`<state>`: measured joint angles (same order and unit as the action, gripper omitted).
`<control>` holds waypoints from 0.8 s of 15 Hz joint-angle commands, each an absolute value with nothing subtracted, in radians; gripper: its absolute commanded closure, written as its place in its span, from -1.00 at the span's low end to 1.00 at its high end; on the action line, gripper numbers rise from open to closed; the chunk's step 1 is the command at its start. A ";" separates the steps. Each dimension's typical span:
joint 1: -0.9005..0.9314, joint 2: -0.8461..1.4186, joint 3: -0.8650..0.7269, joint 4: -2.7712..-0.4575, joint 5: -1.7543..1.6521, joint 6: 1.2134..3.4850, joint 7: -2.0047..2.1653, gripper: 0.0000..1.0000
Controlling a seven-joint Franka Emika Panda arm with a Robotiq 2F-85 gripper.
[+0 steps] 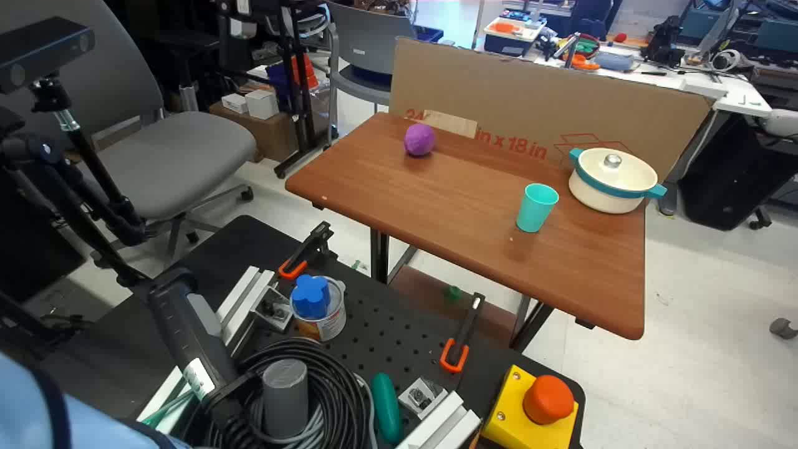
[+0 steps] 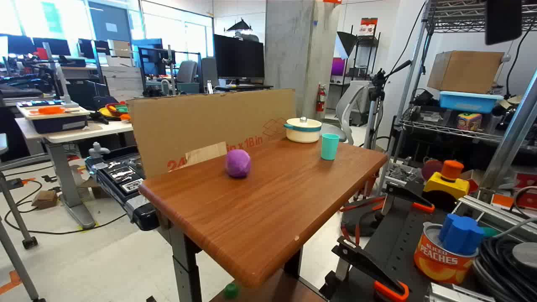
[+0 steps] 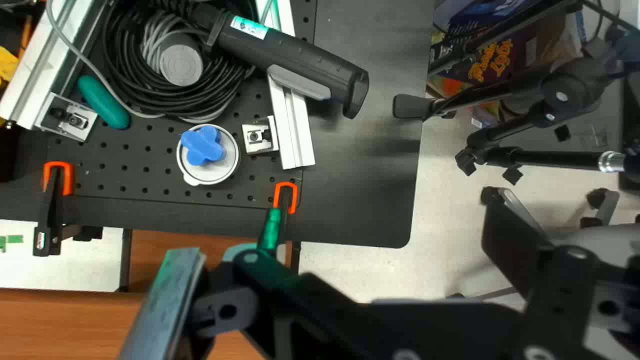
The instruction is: Move the purple ball slightly to the right on the table
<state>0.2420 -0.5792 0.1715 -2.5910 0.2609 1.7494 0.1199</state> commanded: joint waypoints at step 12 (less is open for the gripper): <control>0.118 -0.412 0.162 -2.489 0.182 1.891 0.148 -1.00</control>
<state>0.1750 -0.5148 0.1663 -2.5607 0.2485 1.7864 0.1421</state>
